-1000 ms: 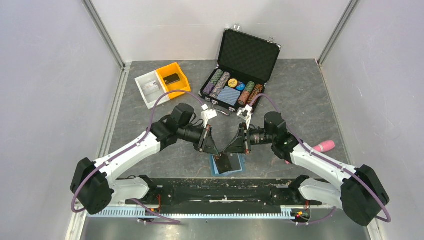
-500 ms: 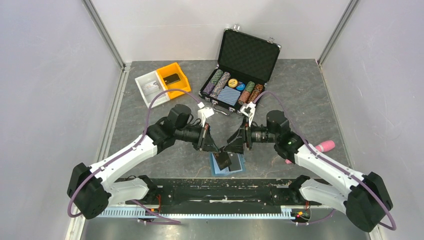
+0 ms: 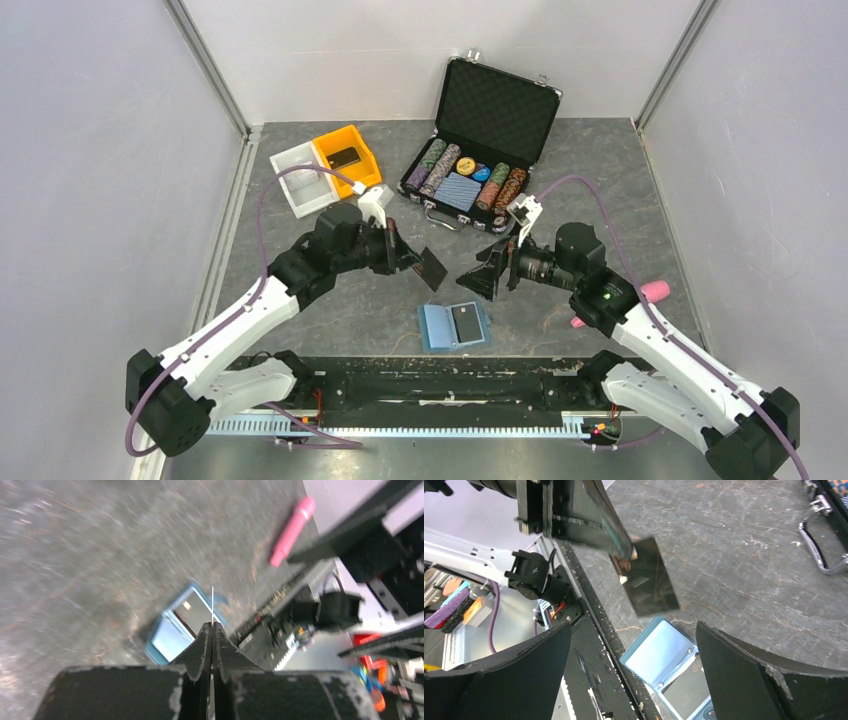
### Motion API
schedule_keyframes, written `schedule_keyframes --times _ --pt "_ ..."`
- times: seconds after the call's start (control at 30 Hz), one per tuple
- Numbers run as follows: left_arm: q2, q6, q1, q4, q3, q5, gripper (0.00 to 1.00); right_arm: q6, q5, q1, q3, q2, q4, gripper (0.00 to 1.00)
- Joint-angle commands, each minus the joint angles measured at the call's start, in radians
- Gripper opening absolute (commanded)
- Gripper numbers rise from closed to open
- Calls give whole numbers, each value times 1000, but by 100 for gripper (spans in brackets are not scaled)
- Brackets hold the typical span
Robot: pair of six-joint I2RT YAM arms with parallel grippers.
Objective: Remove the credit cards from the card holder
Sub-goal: Place the credit card in the storage box.
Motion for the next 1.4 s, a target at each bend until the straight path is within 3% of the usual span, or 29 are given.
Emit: schedule_keyframes --times 0.0,0.17,0.53,0.67,0.87,1.37 --pt "-43 -77 53 9 71 -265 2 -21 73 -1 -13 -41 -8 98" --pt "-56 -134 113 34 96 -499 2 -15 92 -2 -59 -80 11 98" --pt "207 -192 346 216 236 -498 2 10 153 -2 -207 -115 150 98" --pt "355 -201 383 225 327 -576 2 -2 165 -1 -206 -89 168 98" --pt "484 -186 420 339 365 -801 2 8 143 -2 -182 -22 198 98" --pt "848 -145 527 449 582 -738 2 -27 174 -2 -145 44 178 98"
